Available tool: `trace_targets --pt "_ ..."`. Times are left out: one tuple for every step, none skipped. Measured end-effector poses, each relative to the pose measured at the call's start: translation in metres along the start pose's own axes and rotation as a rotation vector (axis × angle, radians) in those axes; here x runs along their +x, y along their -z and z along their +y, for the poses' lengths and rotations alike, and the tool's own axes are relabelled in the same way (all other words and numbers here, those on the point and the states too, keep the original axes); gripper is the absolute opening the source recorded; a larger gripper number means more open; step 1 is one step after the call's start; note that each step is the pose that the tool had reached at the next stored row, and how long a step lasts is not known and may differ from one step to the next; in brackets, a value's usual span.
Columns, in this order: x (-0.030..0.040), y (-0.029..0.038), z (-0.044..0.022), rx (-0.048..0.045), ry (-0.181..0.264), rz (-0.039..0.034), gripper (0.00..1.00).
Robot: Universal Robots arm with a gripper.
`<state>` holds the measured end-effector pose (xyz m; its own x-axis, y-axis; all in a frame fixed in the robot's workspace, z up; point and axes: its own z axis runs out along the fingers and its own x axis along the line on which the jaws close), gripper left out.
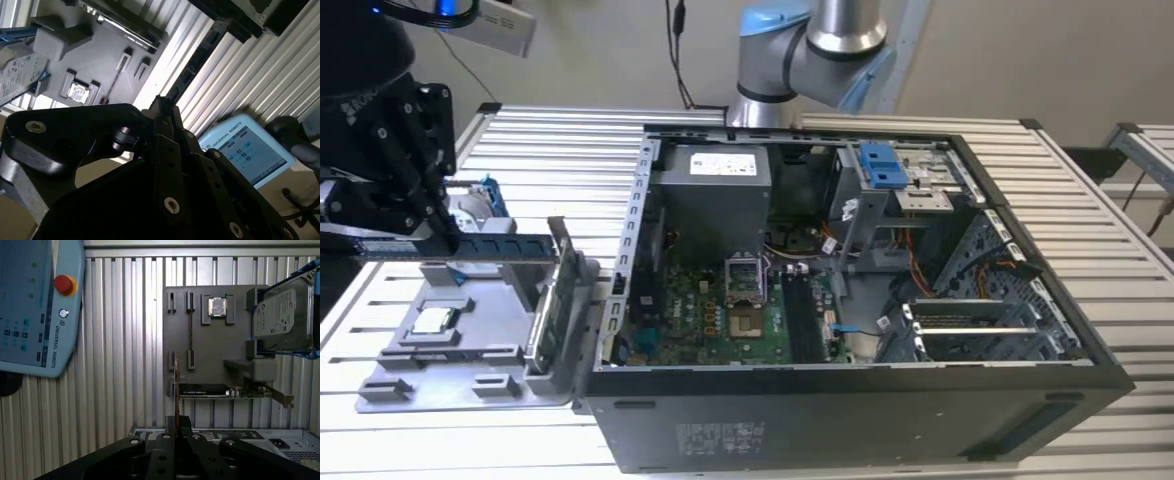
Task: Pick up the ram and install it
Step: 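Pick up the ram and move it above insertion slot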
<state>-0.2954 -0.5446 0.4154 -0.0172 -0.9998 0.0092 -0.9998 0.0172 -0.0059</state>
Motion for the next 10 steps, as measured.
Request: trace_targets --pt "-0.0001 0.0 -0.0033 -0.0001 0.0 0.0 0.14" --pt "-0.0001 0.0 -0.0063 -0.0001 0.0 0.0 0.14" --pt "-0.0002 0.0 -0.0091 -0.0002 0.001 0.0001 0.14" --pt "-0.0004 0.0 -0.0119 -0.0001 0.001 0.0 0.14" --pt "-0.0006 0.0 -0.0146 -0.0002 0.001 0.0001 0.14" --pt "-0.0007 -0.0001 -0.0174 -0.0002 0.002 0.0 0.14" --pt "-0.0009 -0.0001 -0.0201 -0.0001 0.002 0.0 0.14" --pt "-0.0011 -0.0001 -0.0228 -0.0001 0.002 0.0 0.14" --pt "-0.0013 -0.0001 -0.0255 -0.0001 0.003 0.0 0.14" --pt "-0.0015 -0.0001 -0.028 -0.0001 0.003 0.0 0.14"
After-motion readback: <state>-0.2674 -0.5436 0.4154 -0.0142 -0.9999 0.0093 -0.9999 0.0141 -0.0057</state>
